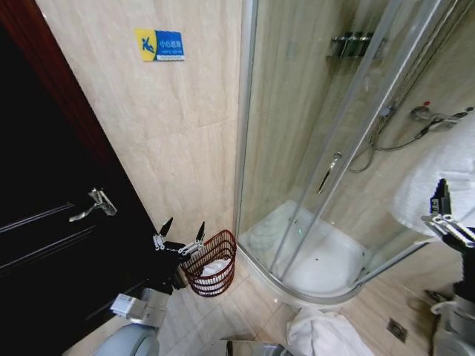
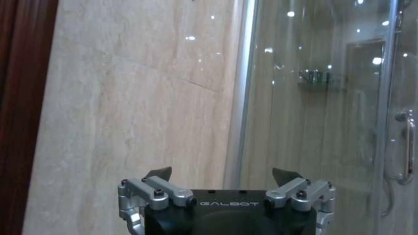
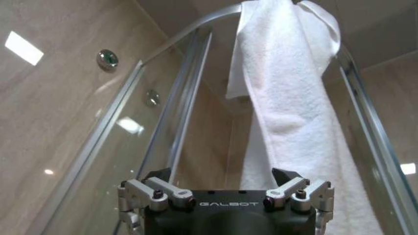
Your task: Discard the used towel into the hamper.
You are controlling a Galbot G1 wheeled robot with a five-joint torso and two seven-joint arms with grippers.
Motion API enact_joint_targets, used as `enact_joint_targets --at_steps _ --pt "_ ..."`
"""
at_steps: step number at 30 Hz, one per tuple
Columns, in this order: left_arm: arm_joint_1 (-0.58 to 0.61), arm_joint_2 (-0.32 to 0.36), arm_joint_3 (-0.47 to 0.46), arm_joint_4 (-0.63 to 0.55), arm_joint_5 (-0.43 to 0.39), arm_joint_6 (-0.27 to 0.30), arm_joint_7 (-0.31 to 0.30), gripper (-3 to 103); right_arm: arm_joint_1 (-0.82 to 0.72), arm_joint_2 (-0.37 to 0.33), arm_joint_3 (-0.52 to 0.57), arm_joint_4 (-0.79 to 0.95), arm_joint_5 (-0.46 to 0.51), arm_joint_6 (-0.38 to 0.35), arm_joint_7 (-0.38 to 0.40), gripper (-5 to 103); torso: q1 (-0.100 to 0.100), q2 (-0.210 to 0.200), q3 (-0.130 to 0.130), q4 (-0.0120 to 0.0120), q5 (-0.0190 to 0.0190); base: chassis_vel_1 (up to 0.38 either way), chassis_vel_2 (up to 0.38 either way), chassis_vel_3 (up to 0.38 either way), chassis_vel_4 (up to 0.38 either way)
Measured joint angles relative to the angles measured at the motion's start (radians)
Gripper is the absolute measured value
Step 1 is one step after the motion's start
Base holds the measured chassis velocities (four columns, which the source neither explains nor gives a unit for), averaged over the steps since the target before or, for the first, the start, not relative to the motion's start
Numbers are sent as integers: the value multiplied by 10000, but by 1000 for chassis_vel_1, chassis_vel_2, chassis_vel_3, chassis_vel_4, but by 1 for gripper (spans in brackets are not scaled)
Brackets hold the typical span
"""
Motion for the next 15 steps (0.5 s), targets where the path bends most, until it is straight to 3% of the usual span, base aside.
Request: enact_joint_targets --at_steps 15 --pt "0 -1 0 0 0 0 1 100 118 -192 397 -3 295 -152 217 100 0 0 0 1 3 -88 -84 84 85"
